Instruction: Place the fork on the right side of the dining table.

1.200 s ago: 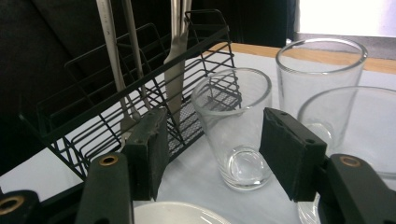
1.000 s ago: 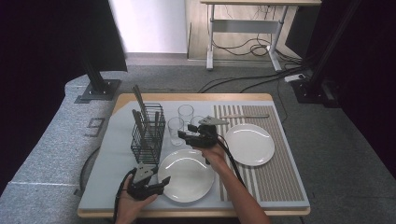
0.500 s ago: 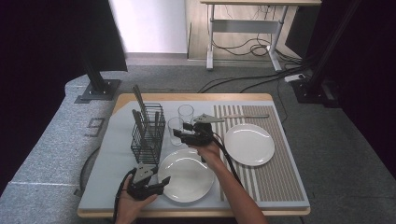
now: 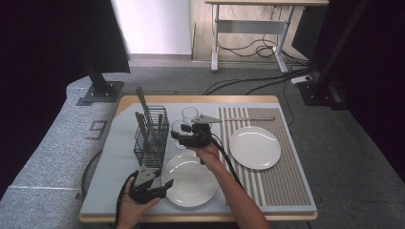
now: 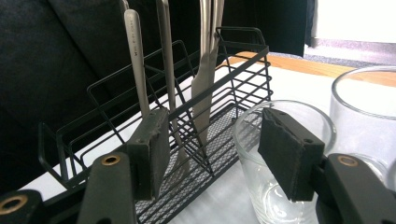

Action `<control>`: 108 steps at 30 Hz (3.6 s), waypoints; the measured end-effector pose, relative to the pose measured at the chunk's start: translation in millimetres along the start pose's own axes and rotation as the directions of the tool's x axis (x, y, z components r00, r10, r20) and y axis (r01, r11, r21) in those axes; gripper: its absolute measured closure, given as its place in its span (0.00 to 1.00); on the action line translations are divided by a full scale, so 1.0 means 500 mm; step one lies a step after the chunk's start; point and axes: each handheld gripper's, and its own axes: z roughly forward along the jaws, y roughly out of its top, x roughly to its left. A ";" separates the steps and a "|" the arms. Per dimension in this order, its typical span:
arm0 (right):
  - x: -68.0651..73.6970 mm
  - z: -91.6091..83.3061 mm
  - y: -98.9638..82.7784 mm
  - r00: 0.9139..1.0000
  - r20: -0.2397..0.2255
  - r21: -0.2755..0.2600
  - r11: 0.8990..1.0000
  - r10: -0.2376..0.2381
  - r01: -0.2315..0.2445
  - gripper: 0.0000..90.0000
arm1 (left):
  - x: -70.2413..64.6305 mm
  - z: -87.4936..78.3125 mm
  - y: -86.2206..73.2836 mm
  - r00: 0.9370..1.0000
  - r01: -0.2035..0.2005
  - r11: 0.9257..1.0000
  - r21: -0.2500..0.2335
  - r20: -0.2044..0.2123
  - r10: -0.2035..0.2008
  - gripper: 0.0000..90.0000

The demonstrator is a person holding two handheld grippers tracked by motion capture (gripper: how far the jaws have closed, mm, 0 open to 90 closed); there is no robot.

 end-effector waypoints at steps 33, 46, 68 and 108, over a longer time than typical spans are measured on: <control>0.029 0.070 0.041 0.999 -0.037 0.014 1.000 -0.017 0.018 0.56 | 0.019 0.007 0.014 0.999 0.002 1.000 -0.007 0.036 -0.001 0.42; 0.034 0.102 0.062 0.997 -0.071 0.023 0.999 -0.034 0.036 0.83 | 0.022 0.000 0.009 1.000 0.012 1.000 -0.010 0.026 -0.012 0.42; 0.039 0.068 0.059 0.995 -0.070 -0.095 0.994 -0.067 0.060 0.96 | 0.020 0.002 0.004 1.000 0.011 1.000 -0.004 0.020 -0.011 0.42; 0.029 -0.010 0.069 0.996 -0.088 -0.223 0.975 -0.020 0.000 0.96 | 0.016 0.006 0.002 1.000 0.007 1.000 0.007 0.021 -0.008 0.42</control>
